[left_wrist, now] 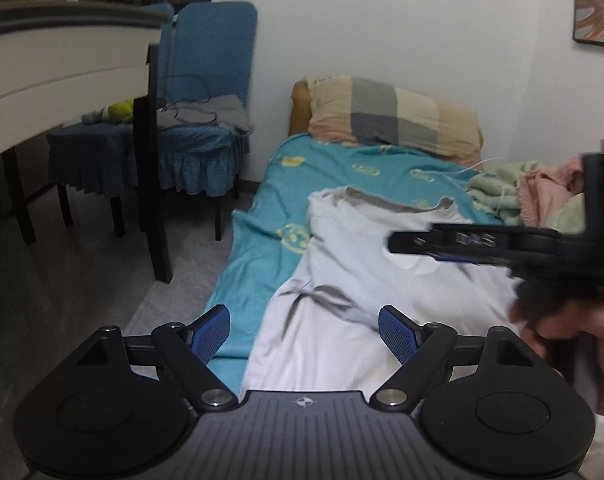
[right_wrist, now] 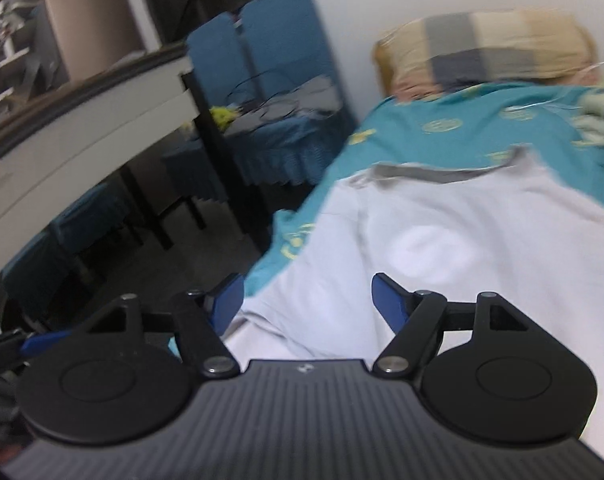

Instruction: Fold clothes

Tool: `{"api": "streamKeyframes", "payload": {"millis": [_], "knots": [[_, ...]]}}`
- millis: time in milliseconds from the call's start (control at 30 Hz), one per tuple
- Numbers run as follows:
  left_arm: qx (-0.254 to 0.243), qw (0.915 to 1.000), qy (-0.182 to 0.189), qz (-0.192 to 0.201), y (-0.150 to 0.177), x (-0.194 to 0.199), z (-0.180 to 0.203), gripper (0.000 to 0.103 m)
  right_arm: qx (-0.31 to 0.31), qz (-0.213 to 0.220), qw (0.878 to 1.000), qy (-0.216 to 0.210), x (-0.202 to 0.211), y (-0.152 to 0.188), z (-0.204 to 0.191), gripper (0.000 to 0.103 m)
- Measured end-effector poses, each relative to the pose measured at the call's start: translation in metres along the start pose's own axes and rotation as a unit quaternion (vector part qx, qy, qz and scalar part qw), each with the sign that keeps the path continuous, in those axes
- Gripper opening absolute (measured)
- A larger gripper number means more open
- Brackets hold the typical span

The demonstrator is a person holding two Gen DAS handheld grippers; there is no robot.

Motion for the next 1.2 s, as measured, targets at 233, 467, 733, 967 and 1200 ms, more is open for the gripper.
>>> {"api": "streamKeyframes", "payload": {"millis": [233, 467, 733, 967, 1200], "knots": [[0.029, 0.9994, 0.011, -0.017, 0.002, -0.025, -0.022, 0.079, 0.032, -0.067, 0.997, -0.015, -0.092, 0.018, -0.016, 0.055], [0.049, 0.9981, 0.028, -0.026, 0.008, -0.025, -0.017, 0.077, 0.013, -0.017, 1.000, 0.009, -0.078, -0.008, 0.003, 0.007], [0.028, 0.9987, 0.028, -0.032, 0.016, -0.028, 0.002, 0.077, -0.056, 0.093, 0.990, 0.090, -0.048, -0.091, 0.083, 0.007], [-0.006, 0.9981, -0.005, -0.061, 0.026, -0.047, 0.010, 0.077, -0.162, 0.048, 0.971, 0.166, -0.069, -0.053, 0.190, 0.007], [-0.031, 0.9950, -0.033, -0.089, 0.035, -0.059, 0.009, 0.077, -0.196, 0.046, 0.969, 0.146, -0.054, -0.033, 0.193, 0.016]]}}
Point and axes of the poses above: each gripper's, at about its wrist camera, not at the fingertips, and x roughly against the way its jaws point, z to its right, y to its underside, the point moved 1 cm from there along -x, roughly the way its jaws point, and after that the axes turned 3 degrees about -y, right-handed, at the moved point
